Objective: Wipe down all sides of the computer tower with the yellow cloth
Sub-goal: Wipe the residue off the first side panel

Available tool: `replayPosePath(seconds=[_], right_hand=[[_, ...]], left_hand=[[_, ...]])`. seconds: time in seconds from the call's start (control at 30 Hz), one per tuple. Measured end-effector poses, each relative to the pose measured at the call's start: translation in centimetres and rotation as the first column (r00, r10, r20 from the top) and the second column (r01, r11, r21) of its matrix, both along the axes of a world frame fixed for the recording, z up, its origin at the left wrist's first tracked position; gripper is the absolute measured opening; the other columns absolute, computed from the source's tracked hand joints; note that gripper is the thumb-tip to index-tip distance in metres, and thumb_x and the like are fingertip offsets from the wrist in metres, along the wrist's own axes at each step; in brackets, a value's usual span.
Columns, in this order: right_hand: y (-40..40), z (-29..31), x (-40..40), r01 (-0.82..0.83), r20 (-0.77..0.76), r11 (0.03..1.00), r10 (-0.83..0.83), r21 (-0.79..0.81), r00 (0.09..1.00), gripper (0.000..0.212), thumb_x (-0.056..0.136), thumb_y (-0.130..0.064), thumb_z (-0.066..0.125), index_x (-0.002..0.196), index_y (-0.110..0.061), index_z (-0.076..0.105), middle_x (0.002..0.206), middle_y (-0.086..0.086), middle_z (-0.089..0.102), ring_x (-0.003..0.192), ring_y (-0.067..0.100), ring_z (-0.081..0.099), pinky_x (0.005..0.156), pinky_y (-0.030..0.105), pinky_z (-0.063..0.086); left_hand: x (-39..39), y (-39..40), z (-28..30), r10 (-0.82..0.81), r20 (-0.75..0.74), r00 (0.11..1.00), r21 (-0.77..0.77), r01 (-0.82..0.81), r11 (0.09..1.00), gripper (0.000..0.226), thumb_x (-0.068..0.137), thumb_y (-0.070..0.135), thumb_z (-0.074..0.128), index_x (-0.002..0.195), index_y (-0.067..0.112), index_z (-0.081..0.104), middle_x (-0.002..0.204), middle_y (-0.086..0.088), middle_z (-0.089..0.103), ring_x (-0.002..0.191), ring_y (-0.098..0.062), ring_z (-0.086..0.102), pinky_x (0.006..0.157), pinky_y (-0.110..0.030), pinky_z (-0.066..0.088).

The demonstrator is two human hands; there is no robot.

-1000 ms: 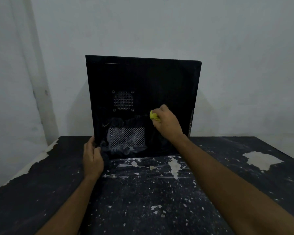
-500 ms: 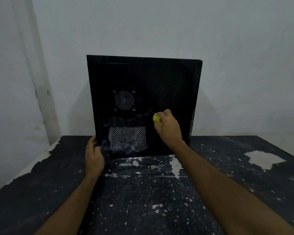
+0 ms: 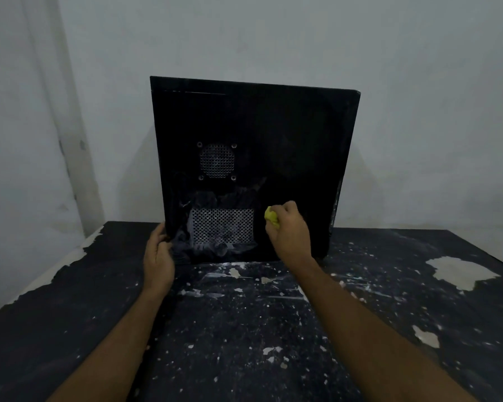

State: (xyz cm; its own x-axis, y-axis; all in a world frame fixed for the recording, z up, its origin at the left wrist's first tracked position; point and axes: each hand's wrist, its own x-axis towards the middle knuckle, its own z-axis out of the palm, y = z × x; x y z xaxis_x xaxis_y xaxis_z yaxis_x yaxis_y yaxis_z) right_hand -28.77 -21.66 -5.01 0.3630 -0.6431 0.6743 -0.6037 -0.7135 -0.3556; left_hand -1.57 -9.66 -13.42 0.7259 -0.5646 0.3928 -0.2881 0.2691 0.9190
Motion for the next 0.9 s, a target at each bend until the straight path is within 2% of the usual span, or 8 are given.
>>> replayPosePath(seconds=[0.1, 0.23, 0.3, 0.37, 0.5, 0.63, 0.77, 0.9], right_hand=[[0.1, -1.5, -0.3, -0.067, -0.183, 0.998, 0.069, 0.017, 0.981, 0.035, 0.088, -0.022, 0.074, 0.121, -0.014, 0.065, 0.113, 0.004, 0.05, 0.093, 0.026, 0.06, 0.073, 0.039, 0.054], [-0.3, -2.5, -0.9, 0.079, 0.028, 0.994, -0.081, 0.082, 0.996, 0.033, 0.087, -0.023, 0.076, 0.116, -0.011, 0.067, 0.11, 0.006, 0.052, 0.081, 0.024, 0.06, 0.066, 0.037, 0.054], [0.2, -3.3, -0.5, -0.004, -0.033, 1.0, 0.005, 0.028, 0.999, 0.031, 0.091, -0.023, 0.073, 0.118, -0.01, 0.066, 0.109, 0.006, 0.05, 0.079, 0.024, 0.059, 0.063, 0.038, 0.053], [-0.2, -4.0, -0.9, -0.063, -0.205, 0.998, 0.068, 0.031, 0.976, 0.032, 0.091, -0.026, 0.073, 0.119, -0.012, 0.066, 0.109, 0.006, 0.049, 0.082, 0.028, 0.06, 0.065, 0.04, 0.053], [-0.6, -4.1, -1.3, 0.05, -0.054, 0.995, -0.045, 0.083, 0.998, 0.034, 0.086, -0.022, 0.076, 0.117, -0.01, 0.067, 0.111, 0.007, 0.052, 0.081, 0.027, 0.06, 0.065, 0.037, 0.051], [-0.5, -5.2, -1.3, -0.047, -0.262, 0.998, 0.059, 0.053, 0.963, 0.032, 0.091, -0.024, 0.073, 0.121, -0.014, 0.067, 0.11, 0.006, 0.049, 0.087, 0.029, 0.06, 0.065, 0.037, 0.049], [-0.4, -5.9, -1.5, 0.043, -0.13, 0.995, -0.03, 0.094, 0.991, 0.032, 0.09, -0.022, 0.074, 0.118, -0.008, 0.067, 0.11, 0.008, 0.049, 0.083, 0.029, 0.059, 0.067, 0.039, 0.052], [0.0, -7.0, -0.9, -0.045, -0.216, 0.994, 0.065, 0.097, 0.974, 0.033, 0.093, -0.025, 0.071, 0.125, -0.016, 0.068, 0.11, 0.005, 0.048, 0.099, 0.026, 0.054, 0.076, 0.041, 0.053]], left_hand=[[0.4, -0.1, -0.2, -0.05, -0.027, 0.998, -0.022, 0.049, 0.999, 0.053, 0.094, 0.033, 0.035, 0.144, 0.039, 0.053, 0.134, -0.002, 0.063, 0.12, -0.022, 0.063, 0.106, -0.054, 0.051], [0.5, -0.1, 0.0, -0.064, -0.043, 0.997, -0.035, 0.062, 0.997, 0.048, 0.096, 0.033, 0.034, 0.133, 0.056, 0.055, 0.137, -0.003, 0.058, 0.119, -0.019, 0.063, 0.105, -0.053, 0.052], [0.3, -0.1, 0.1, -0.051, -0.059, 0.997, -0.032, 0.049, 0.998, 0.047, 0.094, 0.036, 0.035, 0.126, 0.064, 0.056, 0.138, -0.005, 0.054, 0.119, -0.019, 0.062, 0.105, -0.054, 0.052], [0.4, -0.1, 0.1, -0.046, -0.057, 0.997, -0.026, 0.045, 0.999, 0.047, 0.093, 0.037, 0.037, 0.127, 0.063, 0.056, 0.138, -0.006, 0.054, 0.121, -0.02, 0.061, 0.105, -0.054, 0.051], [0.8, -0.2, -0.3, -0.045, -0.018, 0.999, 0.006, 0.045, 0.999, 0.052, 0.091, 0.044, 0.038, 0.141, 0.05, 0.053, 0.138, -0.004, 0.054, 0.124, -0.023, 0.06, 0.106, -0.056, 0.05], [1.0, -0.2, -0.3, -0.045, -0.003, 0.999, 0.018, 0.045, 0.999, 0.053, 0.094, 0.042, 0.038, 0.145, 0.047, 0.05, 0.139, -0.003, 0.053, 0.126, -0.021, 0.058, 0.107, -0.055, 0.049], [0.9, -0.2, -0.3, -0.047, -0.001, 0.999, 0.012, 0.047, 0.999, 0.052, 0.093, 0.044, 0.039, 0.144, 0.05, 0.05, 0.138, -0.005, 0.054, 0.126, -0.023, 0.058, 0.107, -0.057, 0.048], [0.8, -0.1, -0.4, -0.057, 0.001, 0.998, 0.018, 0.057, 0.998, 0.053, 0.094, 0.042, 0.039, 0.145, 0.05, 0.048, 0.14, -0.005, 0.053, 0.129, -0.023, 0.057, 0.109, -0.056, 0.047]])
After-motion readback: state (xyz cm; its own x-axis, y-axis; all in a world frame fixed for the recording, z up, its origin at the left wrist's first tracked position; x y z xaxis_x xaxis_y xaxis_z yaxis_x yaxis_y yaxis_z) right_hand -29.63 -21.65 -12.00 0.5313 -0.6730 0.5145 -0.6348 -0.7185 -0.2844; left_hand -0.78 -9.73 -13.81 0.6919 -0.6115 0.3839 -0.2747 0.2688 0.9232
